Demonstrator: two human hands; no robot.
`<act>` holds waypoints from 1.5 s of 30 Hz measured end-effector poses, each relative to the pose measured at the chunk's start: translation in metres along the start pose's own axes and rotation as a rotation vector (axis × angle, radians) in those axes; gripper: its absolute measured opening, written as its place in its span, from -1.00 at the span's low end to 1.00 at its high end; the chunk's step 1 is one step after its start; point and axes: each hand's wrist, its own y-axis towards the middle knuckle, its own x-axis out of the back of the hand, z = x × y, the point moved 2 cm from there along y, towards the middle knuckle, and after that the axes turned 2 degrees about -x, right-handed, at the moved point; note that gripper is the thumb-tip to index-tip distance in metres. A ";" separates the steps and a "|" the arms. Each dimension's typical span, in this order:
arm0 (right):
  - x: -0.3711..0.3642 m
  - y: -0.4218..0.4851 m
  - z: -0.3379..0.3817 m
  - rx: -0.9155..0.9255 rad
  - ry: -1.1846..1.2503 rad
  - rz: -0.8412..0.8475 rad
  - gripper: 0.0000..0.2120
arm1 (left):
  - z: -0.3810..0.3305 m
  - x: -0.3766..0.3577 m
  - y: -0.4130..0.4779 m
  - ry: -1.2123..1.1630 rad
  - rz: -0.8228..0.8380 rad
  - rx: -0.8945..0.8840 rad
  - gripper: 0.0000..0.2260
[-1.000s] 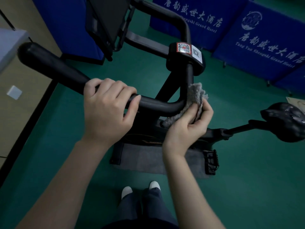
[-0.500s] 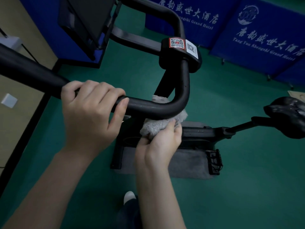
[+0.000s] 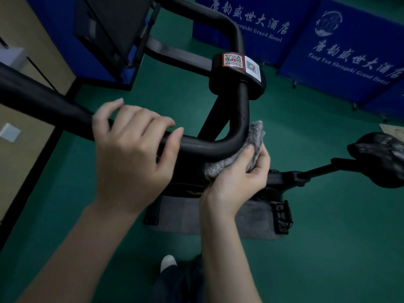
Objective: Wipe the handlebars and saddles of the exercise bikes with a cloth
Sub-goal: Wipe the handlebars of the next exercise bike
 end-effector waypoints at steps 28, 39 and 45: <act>-0.039 0.120 0.056 0.867 -0.747 1.009 -0.85 | -0.070 -0.024 0.010 0.041 0.021 0.180 -0.77; -0.093 0.127 0.089 1.157 -1.094 1.607 -0.85 | -0.077 -0.027 0.007 0.082 0.044 0.216 -0.71; -0.091 0.130 0.077 1.137 -1.002 1.669 -0.86 | -0.078 -0.028 0.005 0.098 0.016 0.226 -0.71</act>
